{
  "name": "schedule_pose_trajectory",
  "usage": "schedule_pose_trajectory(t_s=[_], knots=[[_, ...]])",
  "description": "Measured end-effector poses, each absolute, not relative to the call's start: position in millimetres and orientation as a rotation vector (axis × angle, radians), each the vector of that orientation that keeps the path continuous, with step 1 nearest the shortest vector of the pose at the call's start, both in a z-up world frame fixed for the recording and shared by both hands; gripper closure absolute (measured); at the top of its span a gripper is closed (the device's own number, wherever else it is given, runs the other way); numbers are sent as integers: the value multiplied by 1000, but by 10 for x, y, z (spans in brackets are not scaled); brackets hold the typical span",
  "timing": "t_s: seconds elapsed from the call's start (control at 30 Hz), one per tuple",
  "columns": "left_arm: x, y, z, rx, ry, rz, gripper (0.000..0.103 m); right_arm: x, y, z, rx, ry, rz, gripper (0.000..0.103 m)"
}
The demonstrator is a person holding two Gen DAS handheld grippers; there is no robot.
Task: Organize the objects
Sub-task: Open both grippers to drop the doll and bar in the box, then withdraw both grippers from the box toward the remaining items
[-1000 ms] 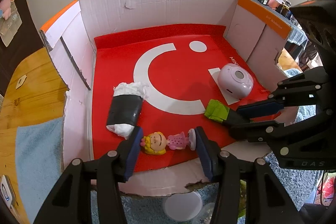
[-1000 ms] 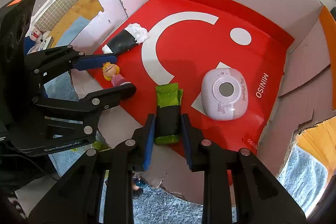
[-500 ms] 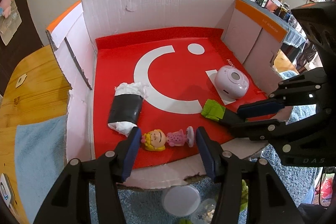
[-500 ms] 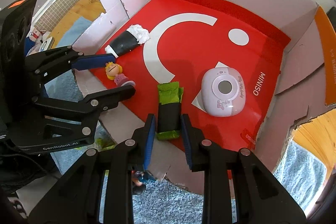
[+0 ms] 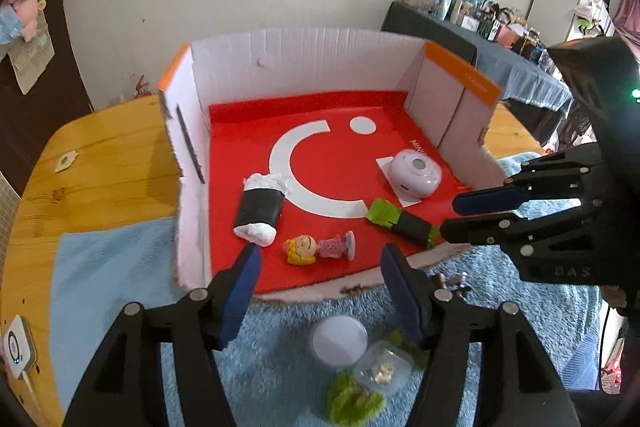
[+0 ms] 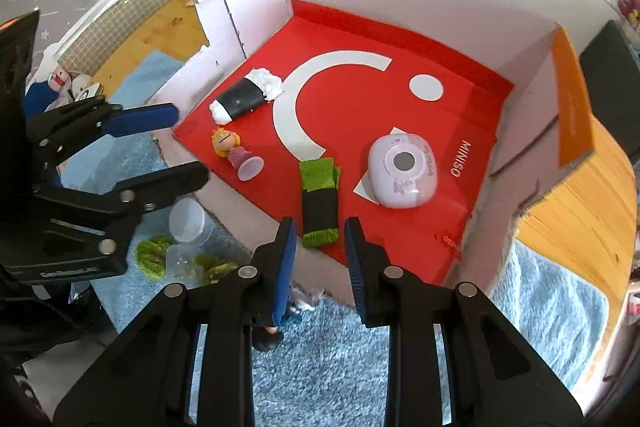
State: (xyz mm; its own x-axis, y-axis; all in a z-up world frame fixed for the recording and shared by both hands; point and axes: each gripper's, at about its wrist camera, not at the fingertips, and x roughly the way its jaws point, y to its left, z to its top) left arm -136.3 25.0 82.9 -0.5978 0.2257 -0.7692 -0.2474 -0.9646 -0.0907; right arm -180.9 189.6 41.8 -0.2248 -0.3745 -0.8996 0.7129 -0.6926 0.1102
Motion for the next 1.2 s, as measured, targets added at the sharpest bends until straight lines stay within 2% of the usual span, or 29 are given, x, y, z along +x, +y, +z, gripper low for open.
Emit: schedule_pose_trajectory(t_s=[0.03,0.1,0.13,0.17,0.53,0.8,0.9,1.2], knots=[[-1315,236,857,-1227,35,2604,38,-1770,1920,446,1308,414,-1993,78],[-1236,209,901,-1199,25,2616,38,-1716,1927,490,1290,402,-2016,67],[-1190,197,922,-1188,20,2618,38,-1681,1934,514,1273,403,-2034,43],[-1148,182,941,-1178,15,2621,38,-1632,1948,555,1240,405,-2061,27],[-756,58,1042,-1109,-16,2651,35,-1210,2036,721,1132,386,-2174,27],[-547,28,1066,-1052,-28,2666,29,-904,2178,887,1014,301,-2306,15],[-462,16,1064,-1023,-34,2676,22,-769,2209,916,951,306,-2372,14],[-280,36,950,-1003,-57,2703,19,-424,2341,809,835,213,-2476,11]])
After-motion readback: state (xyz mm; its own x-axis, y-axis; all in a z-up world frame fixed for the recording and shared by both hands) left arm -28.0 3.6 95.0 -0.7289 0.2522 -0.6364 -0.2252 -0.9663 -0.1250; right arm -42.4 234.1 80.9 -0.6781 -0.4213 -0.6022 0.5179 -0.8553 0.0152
